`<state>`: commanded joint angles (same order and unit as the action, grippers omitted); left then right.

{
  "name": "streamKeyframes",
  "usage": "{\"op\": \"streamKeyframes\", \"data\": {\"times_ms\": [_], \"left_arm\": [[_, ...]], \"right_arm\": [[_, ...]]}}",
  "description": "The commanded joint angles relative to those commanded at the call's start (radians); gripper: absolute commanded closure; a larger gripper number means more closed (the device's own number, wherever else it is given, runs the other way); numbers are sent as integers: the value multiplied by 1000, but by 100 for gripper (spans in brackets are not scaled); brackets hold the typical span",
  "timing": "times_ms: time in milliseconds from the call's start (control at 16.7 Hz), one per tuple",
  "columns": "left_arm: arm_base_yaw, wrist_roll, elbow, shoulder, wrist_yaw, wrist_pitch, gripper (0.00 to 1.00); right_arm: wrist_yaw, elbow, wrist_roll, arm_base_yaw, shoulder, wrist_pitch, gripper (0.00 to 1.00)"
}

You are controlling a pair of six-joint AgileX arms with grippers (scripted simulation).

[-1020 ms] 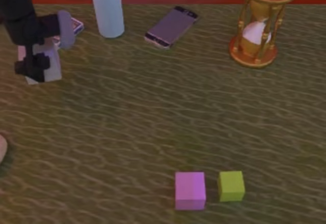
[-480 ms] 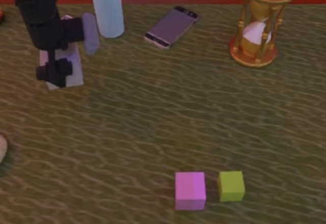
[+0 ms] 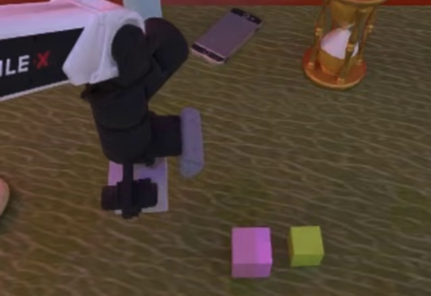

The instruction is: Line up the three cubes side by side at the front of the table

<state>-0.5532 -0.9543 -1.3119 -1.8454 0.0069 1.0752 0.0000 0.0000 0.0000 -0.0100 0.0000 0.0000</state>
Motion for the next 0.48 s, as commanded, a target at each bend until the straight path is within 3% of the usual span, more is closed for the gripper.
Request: {"op": "streamKeyframes", "data": {"times_ms": [240, 480], "left_arm": [[-125, 81, 163, 143, -3, -51, 100], [-141, 90, 181, 160, -4, -58, 100]], "right_arm": [[0, 0, 0, 0, 0, 0, 0], [0, 0, 0, 0, 0, 0, 0]]}}
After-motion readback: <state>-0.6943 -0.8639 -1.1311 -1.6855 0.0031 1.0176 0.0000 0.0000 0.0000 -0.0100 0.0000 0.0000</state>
